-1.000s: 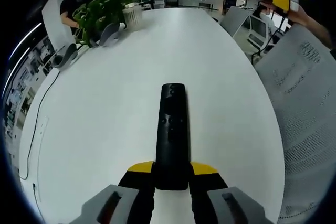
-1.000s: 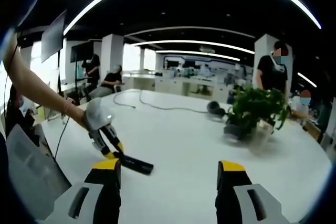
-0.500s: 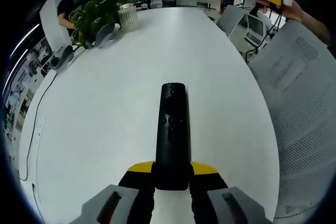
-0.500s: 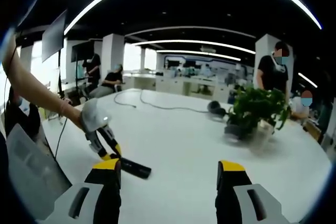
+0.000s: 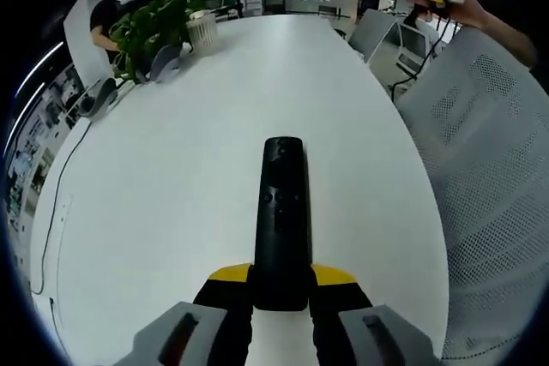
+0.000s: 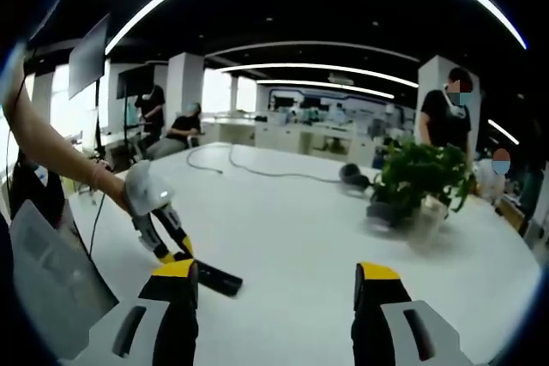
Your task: Press the specified remote control buttons in sequence, fully releasing each button before pressing the next.
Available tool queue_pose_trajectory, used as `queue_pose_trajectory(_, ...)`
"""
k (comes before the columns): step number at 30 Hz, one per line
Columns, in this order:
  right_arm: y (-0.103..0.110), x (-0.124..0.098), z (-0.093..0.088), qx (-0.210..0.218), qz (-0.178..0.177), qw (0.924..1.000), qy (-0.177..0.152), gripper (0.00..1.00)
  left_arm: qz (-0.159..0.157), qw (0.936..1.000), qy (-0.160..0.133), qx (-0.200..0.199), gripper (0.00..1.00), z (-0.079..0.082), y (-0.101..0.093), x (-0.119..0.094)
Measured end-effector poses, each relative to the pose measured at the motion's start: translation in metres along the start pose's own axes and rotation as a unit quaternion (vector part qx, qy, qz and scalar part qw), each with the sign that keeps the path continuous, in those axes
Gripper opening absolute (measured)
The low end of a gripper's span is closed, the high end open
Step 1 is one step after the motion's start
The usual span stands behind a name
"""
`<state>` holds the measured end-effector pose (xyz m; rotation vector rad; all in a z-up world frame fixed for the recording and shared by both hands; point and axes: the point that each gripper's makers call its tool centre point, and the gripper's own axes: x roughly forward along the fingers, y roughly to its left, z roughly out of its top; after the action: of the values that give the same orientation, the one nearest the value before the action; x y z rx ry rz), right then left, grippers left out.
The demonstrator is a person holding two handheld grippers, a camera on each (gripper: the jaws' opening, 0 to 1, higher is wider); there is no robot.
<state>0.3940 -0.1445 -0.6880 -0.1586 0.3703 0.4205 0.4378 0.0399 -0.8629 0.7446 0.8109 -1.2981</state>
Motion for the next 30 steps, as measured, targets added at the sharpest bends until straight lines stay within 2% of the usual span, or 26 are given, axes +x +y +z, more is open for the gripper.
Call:
queue_pose_trajectory(11, 0.001, 0.001, -0.002, -0.004, 0.004, 1.0000, 0.003, 0.71, -0.010, 0.9999, 0.010, 0.008, 0.25, -0.004, -0.021, -0.002)
queue_pose_trajectory(30, -0.002, 0.000, -0.003, -0.006, 0.003, 1.0000, 0.002, 0.70, -0.009, 0.9999, 0.009, 0.003, 0.25, -0.007, -0.041, -0.005)
